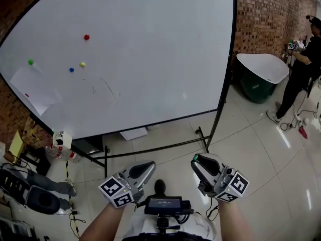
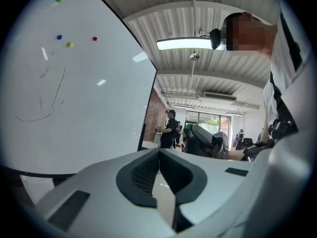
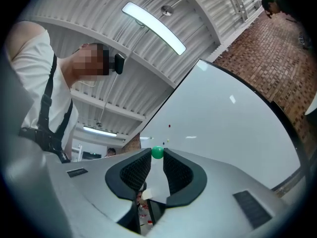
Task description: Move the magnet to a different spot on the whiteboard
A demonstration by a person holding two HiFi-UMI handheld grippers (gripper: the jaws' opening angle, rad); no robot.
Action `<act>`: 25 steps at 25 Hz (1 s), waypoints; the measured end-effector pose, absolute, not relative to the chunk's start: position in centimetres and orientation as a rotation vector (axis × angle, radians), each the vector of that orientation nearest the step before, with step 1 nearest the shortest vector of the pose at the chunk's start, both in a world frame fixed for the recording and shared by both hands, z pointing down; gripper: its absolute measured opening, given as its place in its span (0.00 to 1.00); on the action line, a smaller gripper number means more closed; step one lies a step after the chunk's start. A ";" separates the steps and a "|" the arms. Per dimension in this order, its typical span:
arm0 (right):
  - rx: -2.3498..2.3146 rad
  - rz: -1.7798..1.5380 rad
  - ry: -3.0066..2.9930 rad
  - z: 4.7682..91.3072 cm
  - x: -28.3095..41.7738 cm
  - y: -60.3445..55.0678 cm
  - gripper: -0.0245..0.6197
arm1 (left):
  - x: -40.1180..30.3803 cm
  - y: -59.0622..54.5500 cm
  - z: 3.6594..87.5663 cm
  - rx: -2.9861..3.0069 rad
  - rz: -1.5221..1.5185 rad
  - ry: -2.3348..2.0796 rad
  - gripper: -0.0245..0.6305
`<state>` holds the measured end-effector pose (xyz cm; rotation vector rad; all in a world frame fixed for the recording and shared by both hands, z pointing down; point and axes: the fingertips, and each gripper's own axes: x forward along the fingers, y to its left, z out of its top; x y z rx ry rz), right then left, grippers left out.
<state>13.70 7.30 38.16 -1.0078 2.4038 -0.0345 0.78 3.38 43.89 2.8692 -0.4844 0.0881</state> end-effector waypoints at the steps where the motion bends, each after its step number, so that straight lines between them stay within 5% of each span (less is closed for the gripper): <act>1: -1.013 -0.020 2.416 37.8 13.5 6.5 0.20 | 0.5 3.0 44.1 2.862 0.091 -0.493 0.09; 25: -1.195 0.358 2.708 30.5 9.1 -18.0 0.20 | -4.5 -17.9 44.0 2.823 -0.041 -0.603 0.09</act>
